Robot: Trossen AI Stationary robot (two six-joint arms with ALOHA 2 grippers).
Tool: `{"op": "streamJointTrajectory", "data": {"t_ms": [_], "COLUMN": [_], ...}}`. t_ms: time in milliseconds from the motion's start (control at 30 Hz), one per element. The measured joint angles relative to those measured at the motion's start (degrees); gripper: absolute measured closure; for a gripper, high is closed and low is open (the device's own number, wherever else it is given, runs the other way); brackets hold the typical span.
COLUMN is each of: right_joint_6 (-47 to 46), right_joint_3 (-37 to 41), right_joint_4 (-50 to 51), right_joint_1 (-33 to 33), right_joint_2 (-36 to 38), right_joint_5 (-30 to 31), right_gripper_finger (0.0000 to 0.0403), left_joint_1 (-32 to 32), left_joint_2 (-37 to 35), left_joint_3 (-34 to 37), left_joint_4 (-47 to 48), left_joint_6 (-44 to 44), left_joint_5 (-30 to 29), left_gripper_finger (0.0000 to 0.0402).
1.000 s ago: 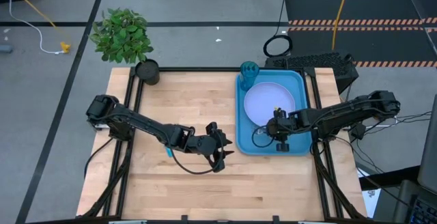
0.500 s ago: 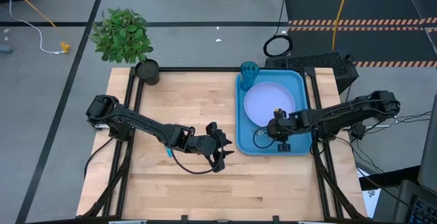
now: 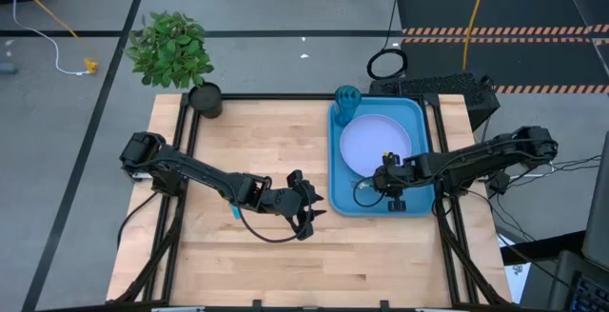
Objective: Pick and place plate/cup/fork/spoon on tray
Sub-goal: Put the brown fork on the blue table tray under the purple plate
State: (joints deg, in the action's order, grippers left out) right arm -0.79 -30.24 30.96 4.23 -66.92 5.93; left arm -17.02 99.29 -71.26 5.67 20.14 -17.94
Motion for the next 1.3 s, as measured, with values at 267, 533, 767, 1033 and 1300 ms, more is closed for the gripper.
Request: {"op": "streamJointTrajectory", "data": {"t_ms": [267, 533, 767, 1033, 1300], "right_joint_6": [-1.1, -1.5, -1.4, -1.0, -0.6], "right_joint_3": [0.0, 0.0, 0.0, 0.0, 0.0], "right_joint_4": [0.0, 0.1, 0.1, 0.1, 0.1], "right_joint_1": [0.0, 0.0, 0.0, 0.0, 0.0], "right_joint_2": [0.0, 0.0, 0.0, 0.0, 0.0], "right_joint_5": [0.0, 0.0, 0.0, 0.0, 0.1], "right_gripper_finger": [0.0344, 0.0343, 0.0343, 0.0343, 0.0284], "left_joint_1": [0.0, 0.0, 0.0, 0.0, 0.0], "left_joint_2": [0.0, 0.0, 0.0, 0.0, 0.0], "left_joint_3": [0.0, 0.0, 0.0, 0.0, 0.0], "left_joint_4": [-0.7, -2.9, -2.9, -2.9, -2.9], "left_joint_6": [0.1, -0.4, -0.9, -0.9, -0.9], "left_joint_5": [0.0, 0.0, 0.0, 0.0, 0.0], "left_gripper_finger": [0.0222, 0.0222, 0.0222, 0.0222, 0.0222]}}
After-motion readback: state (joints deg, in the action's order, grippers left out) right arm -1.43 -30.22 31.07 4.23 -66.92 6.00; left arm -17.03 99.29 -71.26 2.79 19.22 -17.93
